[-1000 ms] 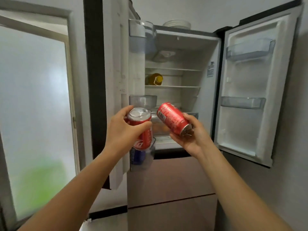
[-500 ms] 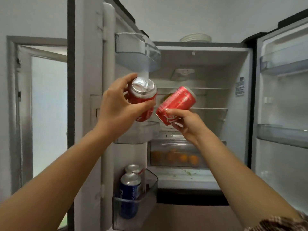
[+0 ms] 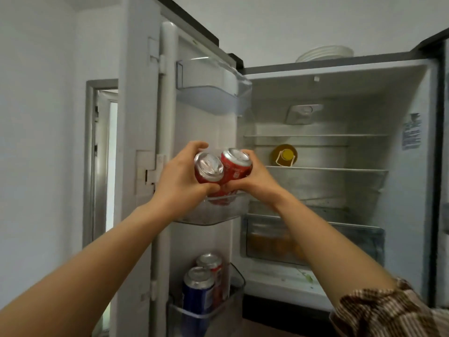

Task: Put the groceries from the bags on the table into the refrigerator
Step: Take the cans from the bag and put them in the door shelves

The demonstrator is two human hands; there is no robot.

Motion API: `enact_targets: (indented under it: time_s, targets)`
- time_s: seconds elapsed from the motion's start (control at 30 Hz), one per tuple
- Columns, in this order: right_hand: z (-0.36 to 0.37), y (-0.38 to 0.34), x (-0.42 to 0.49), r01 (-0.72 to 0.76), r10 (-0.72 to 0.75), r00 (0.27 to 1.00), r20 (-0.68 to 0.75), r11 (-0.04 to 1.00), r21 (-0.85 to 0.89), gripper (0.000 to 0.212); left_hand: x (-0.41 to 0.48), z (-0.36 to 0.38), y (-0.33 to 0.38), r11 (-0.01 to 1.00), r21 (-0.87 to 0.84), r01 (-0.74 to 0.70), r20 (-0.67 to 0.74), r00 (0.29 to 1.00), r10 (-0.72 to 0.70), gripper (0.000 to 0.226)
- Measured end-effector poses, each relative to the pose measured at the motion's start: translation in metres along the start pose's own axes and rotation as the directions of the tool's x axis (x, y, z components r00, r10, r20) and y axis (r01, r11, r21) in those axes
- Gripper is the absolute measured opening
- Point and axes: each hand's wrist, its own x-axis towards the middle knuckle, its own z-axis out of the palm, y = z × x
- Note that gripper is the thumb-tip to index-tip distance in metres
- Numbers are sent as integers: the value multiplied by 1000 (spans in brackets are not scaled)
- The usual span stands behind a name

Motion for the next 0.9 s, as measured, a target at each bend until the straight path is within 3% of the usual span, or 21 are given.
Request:
enact_targets:
  time_s: [0.2, 0.4, 0.63, 0.77, 0.9]
  targets:
    - [2, 16, 10, -10, 10, 998, 59, 1000, -4, 80, 3, 14, -1, 988, 25, 153, 26, 988, -154, 75]
    - [-8, 23, 16, -15, 15, 992, 123, 1000, 5, 68, 6, 17, 1, 984, 75, 159, 95, 982, -166, 76]
    - [-9, 28, 19, 21, -26, 995, 98, 999, 49, 57, 7, 14, -1, 980, 56, 189, -12, 982, -189, 77]
    - [-10, 26, 26, -47, 39, 993, 114, 997, 68, 51, 16, 14, 3, 967, -13, 256, -34, 966, -256, 67]
    - [-14, 25, 30, -98, 94, 987, 134, 995, 27, 53, 23, 15, 5, 948, 119, 295, -52, 955, -291, 62]
